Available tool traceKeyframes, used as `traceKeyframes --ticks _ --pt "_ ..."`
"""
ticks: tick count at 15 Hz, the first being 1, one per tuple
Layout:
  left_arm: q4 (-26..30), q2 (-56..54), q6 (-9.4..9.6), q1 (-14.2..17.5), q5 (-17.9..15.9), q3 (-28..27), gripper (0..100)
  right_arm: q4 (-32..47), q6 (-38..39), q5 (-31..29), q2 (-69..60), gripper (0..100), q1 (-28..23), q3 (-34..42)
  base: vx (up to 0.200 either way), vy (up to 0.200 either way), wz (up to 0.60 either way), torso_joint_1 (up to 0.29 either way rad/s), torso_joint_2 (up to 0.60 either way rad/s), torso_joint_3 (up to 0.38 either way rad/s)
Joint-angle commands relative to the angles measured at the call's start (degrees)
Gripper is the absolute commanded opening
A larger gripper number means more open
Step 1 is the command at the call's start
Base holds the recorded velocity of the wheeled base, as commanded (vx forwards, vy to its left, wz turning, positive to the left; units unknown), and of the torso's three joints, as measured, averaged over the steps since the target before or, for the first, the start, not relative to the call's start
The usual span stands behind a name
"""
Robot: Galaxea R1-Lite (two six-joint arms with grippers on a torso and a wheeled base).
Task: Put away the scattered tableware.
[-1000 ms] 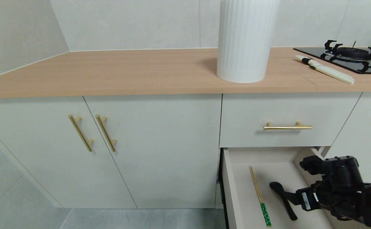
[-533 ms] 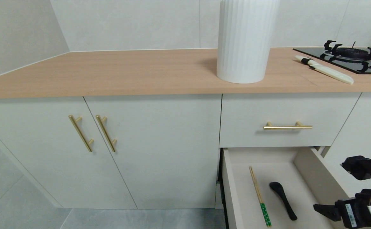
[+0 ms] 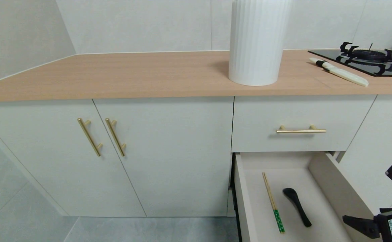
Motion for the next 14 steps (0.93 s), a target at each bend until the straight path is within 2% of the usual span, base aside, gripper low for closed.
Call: traceKeyframes --ticks 1,5,7,14 --pt "0.0 0.0 -0.02 0.0 0.0 0.0 100 -0.1 -0.1 0.1 -0.8 100 0.0 0.1 -0.2 0.0 0.0 0.002 0.01 0.002" --pt "0.0 0.0 -0.02 0.0 0.0 0.0 100 1.7 -0.1 0.3 -3.2 100 2.9 0.1 -0.2 0.0 0.0 0.002 0.0 0.0" --pt "0.0 0.0 -0.02 0.0 0.0 0.0 100 3.8 -0.1 0.3 -2.9 100 5.1 0.4 0.0 0.0 0.0 0.0 0.0 0.0" --pt "0.0 0.0 -0.02 0.0 0.0 0.0 100 6.3 2.3 1.3 7.8 100 5.2 0.6 0.0 0.0 0.0 0.0 0.0 0.0"
